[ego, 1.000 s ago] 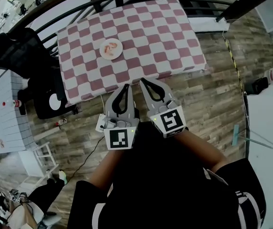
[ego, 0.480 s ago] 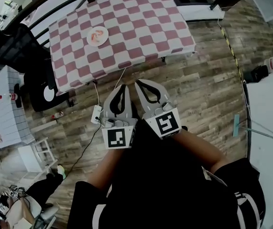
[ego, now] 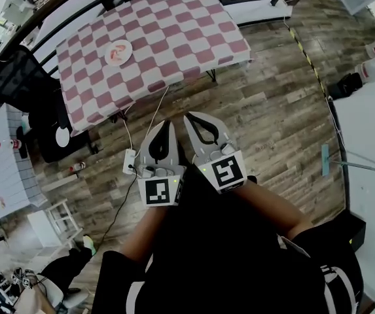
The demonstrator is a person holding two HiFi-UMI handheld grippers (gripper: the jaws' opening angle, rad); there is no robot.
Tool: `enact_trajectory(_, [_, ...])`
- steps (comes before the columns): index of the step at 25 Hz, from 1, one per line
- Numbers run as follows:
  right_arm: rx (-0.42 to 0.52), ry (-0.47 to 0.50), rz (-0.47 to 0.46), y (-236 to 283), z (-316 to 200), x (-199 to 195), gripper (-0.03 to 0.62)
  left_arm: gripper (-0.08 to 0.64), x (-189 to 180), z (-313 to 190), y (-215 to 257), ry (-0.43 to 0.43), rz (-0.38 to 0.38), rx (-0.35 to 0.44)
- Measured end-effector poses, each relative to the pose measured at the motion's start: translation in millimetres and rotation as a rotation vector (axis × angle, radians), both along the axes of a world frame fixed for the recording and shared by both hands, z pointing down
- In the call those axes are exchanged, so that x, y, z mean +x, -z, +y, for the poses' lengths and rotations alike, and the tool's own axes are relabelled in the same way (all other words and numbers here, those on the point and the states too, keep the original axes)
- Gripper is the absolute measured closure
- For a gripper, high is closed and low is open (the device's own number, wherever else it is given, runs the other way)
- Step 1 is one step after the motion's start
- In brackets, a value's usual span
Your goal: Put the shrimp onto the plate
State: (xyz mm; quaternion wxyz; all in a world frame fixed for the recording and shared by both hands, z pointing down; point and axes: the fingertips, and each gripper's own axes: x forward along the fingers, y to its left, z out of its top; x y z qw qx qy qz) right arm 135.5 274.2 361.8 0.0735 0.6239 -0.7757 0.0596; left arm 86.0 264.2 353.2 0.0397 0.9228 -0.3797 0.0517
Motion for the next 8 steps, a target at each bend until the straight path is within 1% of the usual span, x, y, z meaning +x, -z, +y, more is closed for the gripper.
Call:
enact_trajectory(2, [-0.001, -0.015, -0.014, -1.1, 7.5, 2.2, 0.594, 0.551, 3.7, 7.4, -1.7, -0.018, -0.001, -0.008])
enact_trajectory(5, [-0.007, -0.020, -0.024, -4.2, 16.7, 4.3, 0.594, 0.551, 7.8, 19.4, -10.7, -0.048, -0.003, -0.054])
enact_trajectory(8, [-0.011, -0.026, -0.024, -6.1, 23.9, 4.9, 0.594, 0.551, 10.1, 29.9, -14.5, -0.073, 0.002, -0.058])
